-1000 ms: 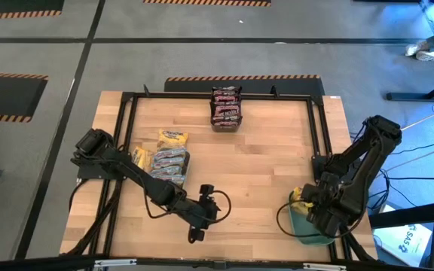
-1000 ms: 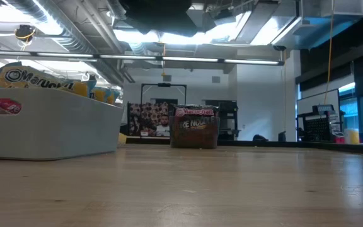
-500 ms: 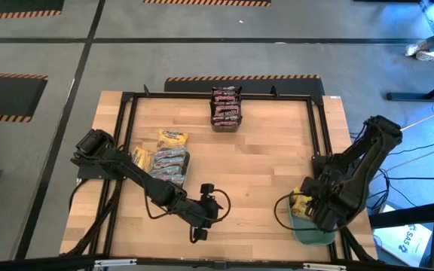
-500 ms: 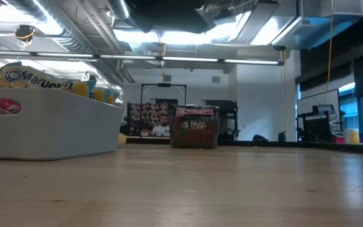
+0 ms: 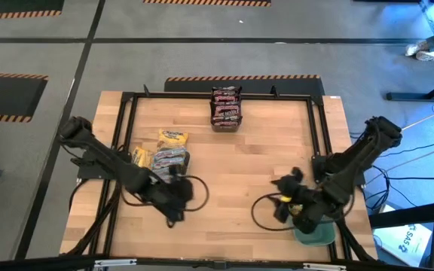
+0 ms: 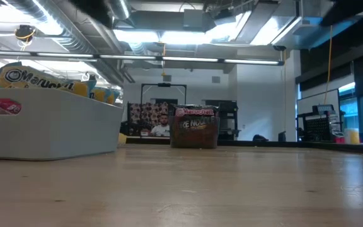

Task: Sort Maruchan noodles
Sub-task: Put the top yellow noodle pack into the green bin

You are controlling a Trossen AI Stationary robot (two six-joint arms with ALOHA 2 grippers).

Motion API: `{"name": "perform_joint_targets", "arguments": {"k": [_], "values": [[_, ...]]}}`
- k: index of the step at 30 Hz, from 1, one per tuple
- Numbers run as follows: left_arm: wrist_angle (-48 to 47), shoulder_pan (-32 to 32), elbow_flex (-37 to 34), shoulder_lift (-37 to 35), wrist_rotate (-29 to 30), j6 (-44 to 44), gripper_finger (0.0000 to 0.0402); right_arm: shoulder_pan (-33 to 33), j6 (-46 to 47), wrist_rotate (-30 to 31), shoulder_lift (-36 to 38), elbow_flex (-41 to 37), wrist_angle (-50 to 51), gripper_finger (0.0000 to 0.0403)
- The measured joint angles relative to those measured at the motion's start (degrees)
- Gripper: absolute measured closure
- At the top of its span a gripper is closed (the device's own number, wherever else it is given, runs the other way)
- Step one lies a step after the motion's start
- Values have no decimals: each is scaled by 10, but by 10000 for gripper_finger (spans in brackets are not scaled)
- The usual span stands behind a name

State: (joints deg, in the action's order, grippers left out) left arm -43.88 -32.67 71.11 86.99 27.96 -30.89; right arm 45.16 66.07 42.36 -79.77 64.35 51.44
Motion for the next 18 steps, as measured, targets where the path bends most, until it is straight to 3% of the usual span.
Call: {"name": "perform_joint_targets", "arguments": {"k": [5,9,15,18], "values": [[-157,-4,0,-66,27,-73,227,-72,-197,-59,-19,-79,-268,159],[-214,25,-14,-115,67,-93,227,-136,-316,-121,-52,-123,-432,159],[-208,140,-89,-184,71,-51,227,-214,-407,-135,-108,-131,-508,159],[-203,194,-125,-206,45,-16,227,-239,-432,-135,-129,-131,-508,159]]}}
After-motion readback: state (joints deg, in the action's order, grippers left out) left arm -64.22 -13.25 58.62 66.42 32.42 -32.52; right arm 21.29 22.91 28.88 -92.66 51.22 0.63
